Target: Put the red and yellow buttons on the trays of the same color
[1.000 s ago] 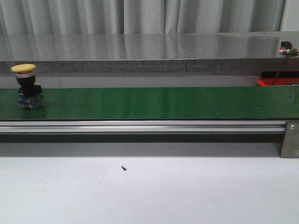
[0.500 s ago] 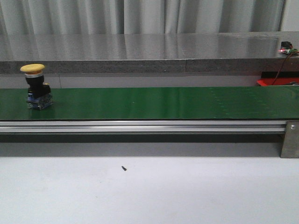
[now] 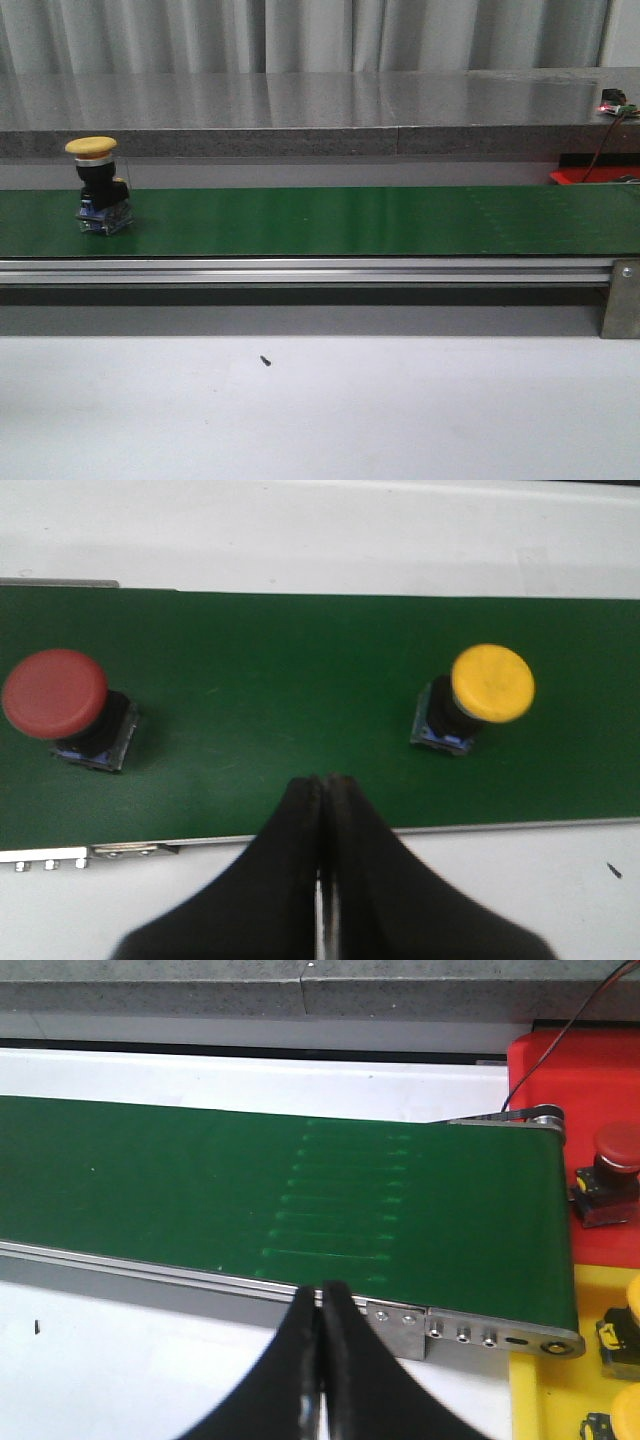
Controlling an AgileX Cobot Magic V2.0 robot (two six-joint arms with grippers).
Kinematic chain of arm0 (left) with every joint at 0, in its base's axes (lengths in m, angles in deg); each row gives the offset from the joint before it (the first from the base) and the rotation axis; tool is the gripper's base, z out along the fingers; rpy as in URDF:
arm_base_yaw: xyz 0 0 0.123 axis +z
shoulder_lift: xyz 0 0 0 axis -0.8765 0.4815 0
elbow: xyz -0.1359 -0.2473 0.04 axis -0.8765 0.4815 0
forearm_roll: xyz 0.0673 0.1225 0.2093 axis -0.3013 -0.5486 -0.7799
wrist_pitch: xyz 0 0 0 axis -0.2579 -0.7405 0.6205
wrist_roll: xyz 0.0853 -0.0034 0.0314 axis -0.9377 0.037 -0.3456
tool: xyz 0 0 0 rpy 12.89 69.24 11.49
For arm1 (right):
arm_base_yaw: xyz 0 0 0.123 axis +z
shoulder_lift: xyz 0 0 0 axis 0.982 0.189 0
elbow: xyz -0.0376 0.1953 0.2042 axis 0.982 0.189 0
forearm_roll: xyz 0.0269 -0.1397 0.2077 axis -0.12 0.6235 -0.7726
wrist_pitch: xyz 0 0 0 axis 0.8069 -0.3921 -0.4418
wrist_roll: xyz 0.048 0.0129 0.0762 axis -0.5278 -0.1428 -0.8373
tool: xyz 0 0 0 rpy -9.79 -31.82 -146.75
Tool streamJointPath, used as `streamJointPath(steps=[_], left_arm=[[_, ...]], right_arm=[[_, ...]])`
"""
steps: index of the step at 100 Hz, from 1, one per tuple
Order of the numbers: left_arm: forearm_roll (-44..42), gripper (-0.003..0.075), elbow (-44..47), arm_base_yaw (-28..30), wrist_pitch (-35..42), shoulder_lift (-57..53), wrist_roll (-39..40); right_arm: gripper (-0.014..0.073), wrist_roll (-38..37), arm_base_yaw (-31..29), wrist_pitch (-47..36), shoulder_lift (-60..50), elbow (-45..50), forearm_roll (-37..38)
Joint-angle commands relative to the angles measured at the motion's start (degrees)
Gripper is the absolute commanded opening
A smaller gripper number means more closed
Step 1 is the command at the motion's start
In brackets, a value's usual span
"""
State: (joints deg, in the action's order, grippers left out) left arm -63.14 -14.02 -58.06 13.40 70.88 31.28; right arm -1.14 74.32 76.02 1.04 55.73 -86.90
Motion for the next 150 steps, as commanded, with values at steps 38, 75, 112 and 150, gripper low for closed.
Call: streamJointPath(steps=[38,75,112,150], left_arm=[[0.9,-0.0020,13.4,-2.2,5.1,-20.5,-0.1],[0.9,-0.0020,23.3,-2.2,7.0,-36.0,-0.1],[0.9,-0.0020,24.0,-2.2,7.9,-38.3,-0.1],[0.9,-0.0020,24.3,-2.2,7.9,-38.3,-0.1]], right_arm=[[-0.0067,0.4,0.0,-2.3,-0.3,-1.6,-0.1],[-0.0067,0.4,0.0,-0.2,-0.3,-2.6,1.7],[-0.0066,0.5,0.0,10.1,9.8,-15.8,4.5],[0.0040,1.0,6.8,13.5,23.9,-30.2,4.5]])
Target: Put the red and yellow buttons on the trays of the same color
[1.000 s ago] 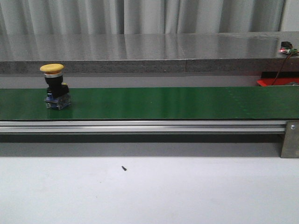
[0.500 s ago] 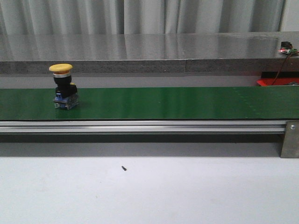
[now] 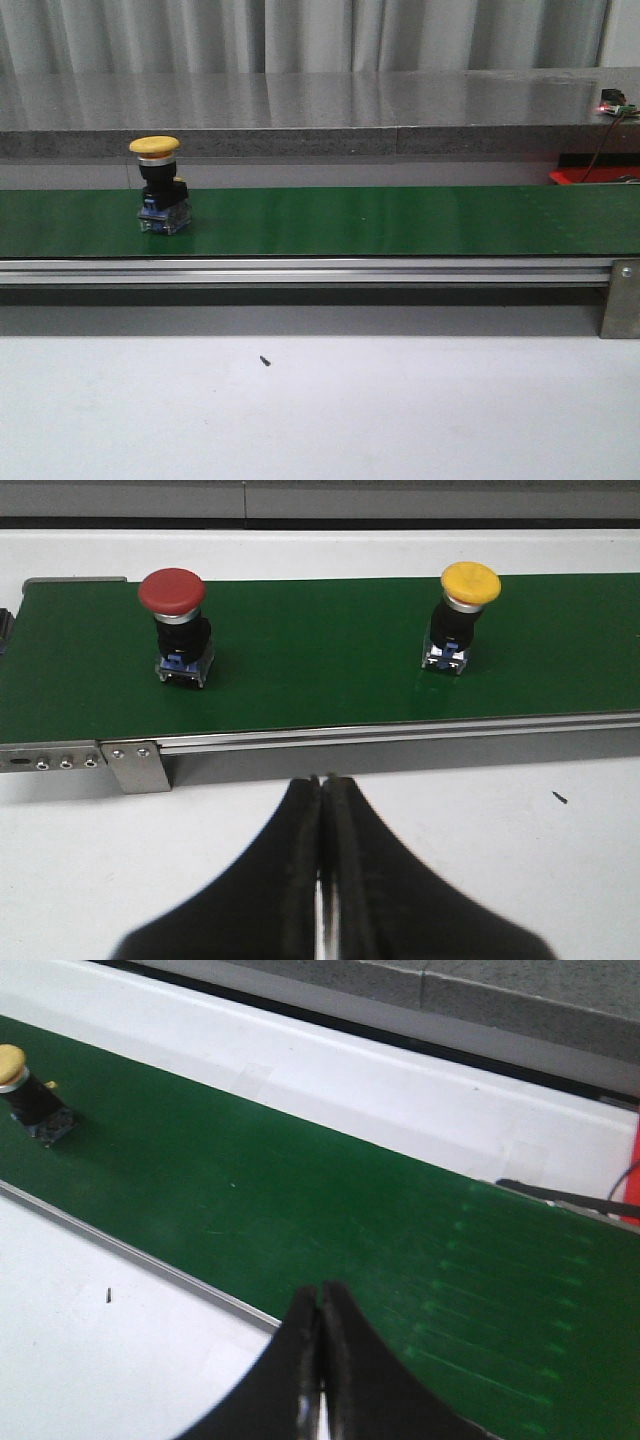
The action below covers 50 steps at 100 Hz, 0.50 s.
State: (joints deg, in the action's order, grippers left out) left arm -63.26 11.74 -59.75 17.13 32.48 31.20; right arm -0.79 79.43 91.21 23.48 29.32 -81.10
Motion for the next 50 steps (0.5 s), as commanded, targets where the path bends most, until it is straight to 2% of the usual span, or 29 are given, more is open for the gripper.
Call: streamJointPath(steps=[1,12,21,29,34,50], left_arm=[[1.0,-0.0020,-1.5,-0.5,4.1,0.1,0.0],[1.0,-0.0020,-1.5,-0.5,4.1,0.1,0.0],[1.0,-0.0020,-1.5,-0.5,4.1,0.1,0.0],[1.0,-0.0020,-1.5,-0.5,4.1,0.1,0.0],[1.0,-0.0020,-1.5,-0.5,4.1,0.1,0.0],[1.0,-0.0020,-1.5,-0.5,4.1,0.1,0.0]], right_arm=[[0.0059,0.7,2.1,-1.7,2.0,-4.1,-1.3],[0.0242,0.7,5.7,-1.7,5.4,-6.5,-1.3],[0.0427,0.7,9.2,-1.7,8.5,-8.2,-1.3],[0.0535,0.7,11.9,-1.7,10.8,-9.4,-1.3],[0.0565,0.7,13.8,-1.7,12.4,-10.3,-1.3],[0.0560,0.7,18.0,-1.2,17.9,-13.7,-1.3]])
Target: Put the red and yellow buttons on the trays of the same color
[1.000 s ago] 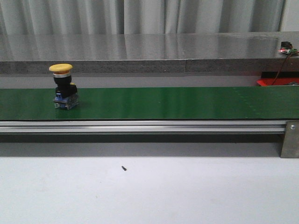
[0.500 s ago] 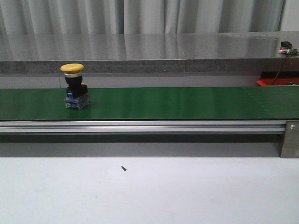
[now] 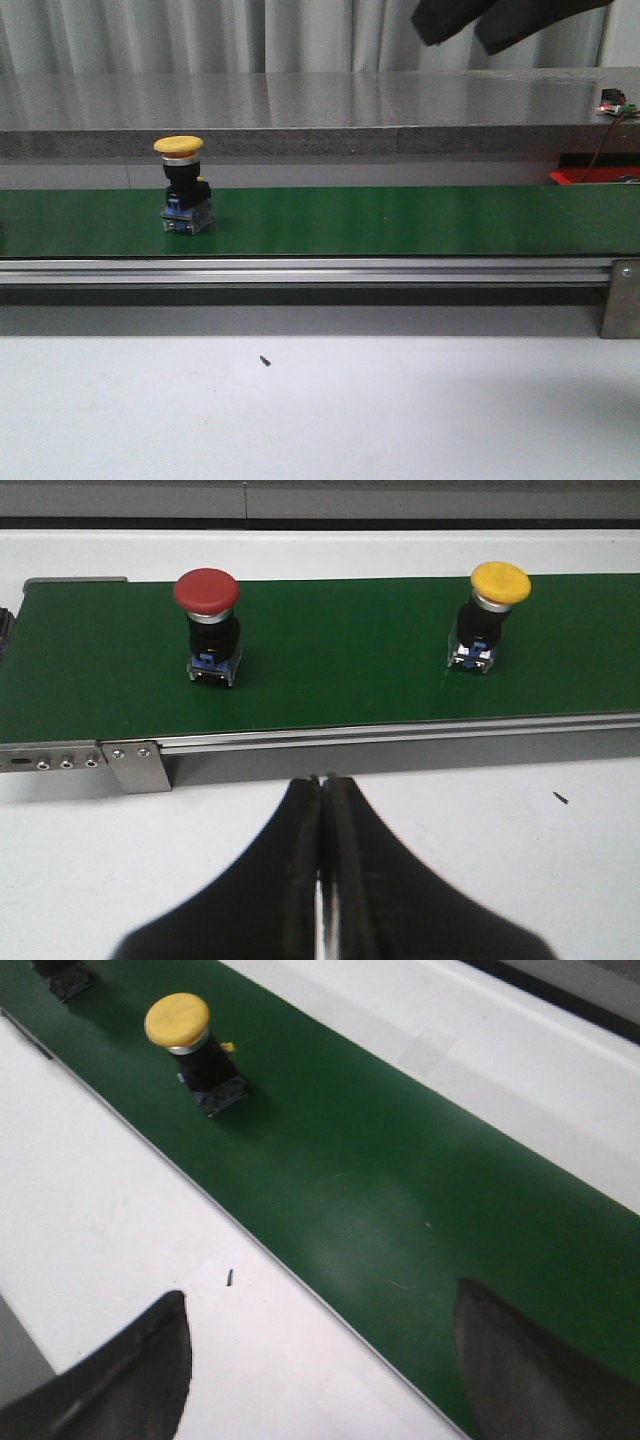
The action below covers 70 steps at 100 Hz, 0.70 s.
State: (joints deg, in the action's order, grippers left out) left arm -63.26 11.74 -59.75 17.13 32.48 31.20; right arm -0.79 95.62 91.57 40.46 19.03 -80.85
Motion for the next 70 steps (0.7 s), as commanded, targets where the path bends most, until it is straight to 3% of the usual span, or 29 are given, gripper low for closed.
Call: streamJointPath(steps=[1,70], left_arm=[[1.0,-0.0020,-1.5,-0.5,4.1,0.1,0.0],[1.0,-0.0020,-1.5,-0.5,4.1,0.1,0.0]], right_arm=[[0.0560,0.7,2.1,-1.5,1.4,-3.7,-1.6],[0.0560,1.6,13.6,-0.3,22.1,-23.4,-1.5]])
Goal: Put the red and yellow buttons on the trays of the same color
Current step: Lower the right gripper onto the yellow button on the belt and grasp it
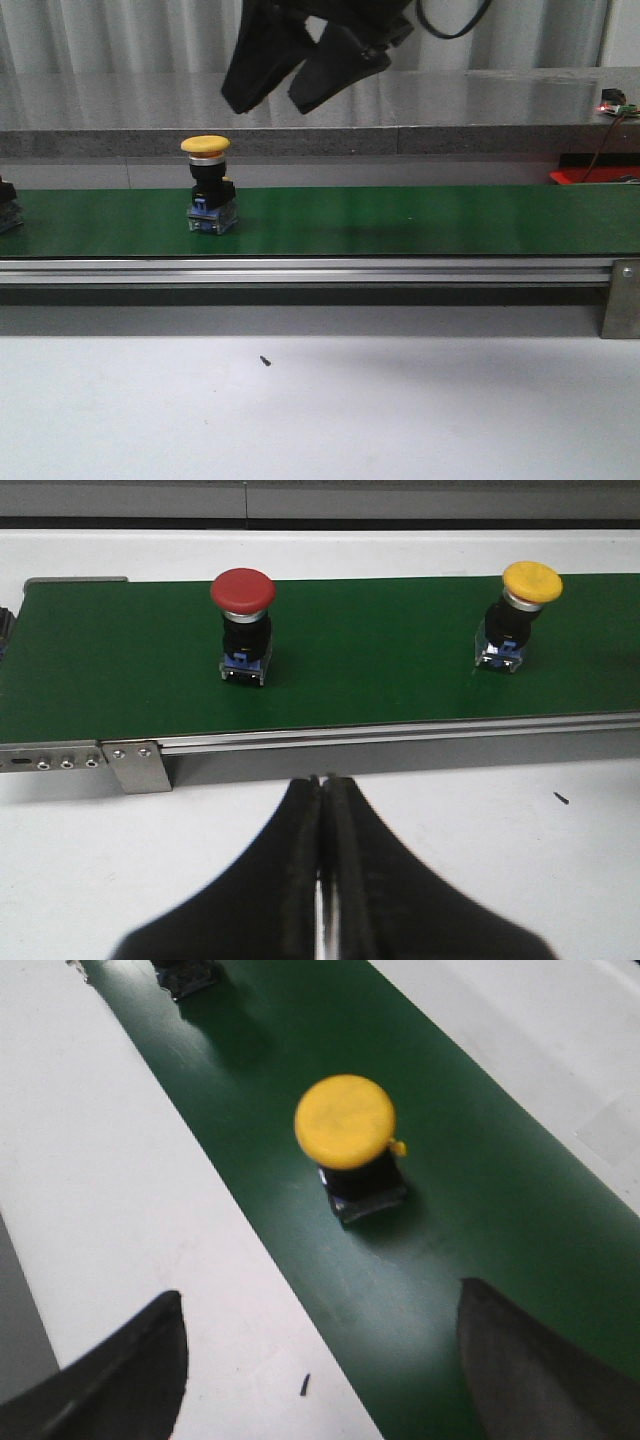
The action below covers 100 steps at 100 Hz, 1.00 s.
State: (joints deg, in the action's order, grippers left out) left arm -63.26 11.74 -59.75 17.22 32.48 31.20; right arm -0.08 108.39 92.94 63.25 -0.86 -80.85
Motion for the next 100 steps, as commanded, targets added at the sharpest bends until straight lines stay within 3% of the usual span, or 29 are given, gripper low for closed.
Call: streamJointPath(steps=[1,87,92,100], left_arm=[[1.0,-0.0020,-1.5,-0.5,4.0,0.1,0.0],[1.0,-0.0020,-1.5,-0.5,4.0,0.1,0.0],[1.0,-0.0020,-1.5,-0.5,4.0,0.1,0.0],[1.0,-0.0020,-1.5,-0.5,4.0,0.1,0.0]], right_arm=[[0.0560,0.9,0.9,-1.9,-0.3,-3.8,-1.5],[0.0559,0.9,1.4,-11.3,8.4,-7.6,-2.4],[0.0542,0.9,1.4,-11.7,8.4,-7.6,-2.4],[0.0442,0.9,1.4,-11.6,8.4,-7.6,-2.4]])
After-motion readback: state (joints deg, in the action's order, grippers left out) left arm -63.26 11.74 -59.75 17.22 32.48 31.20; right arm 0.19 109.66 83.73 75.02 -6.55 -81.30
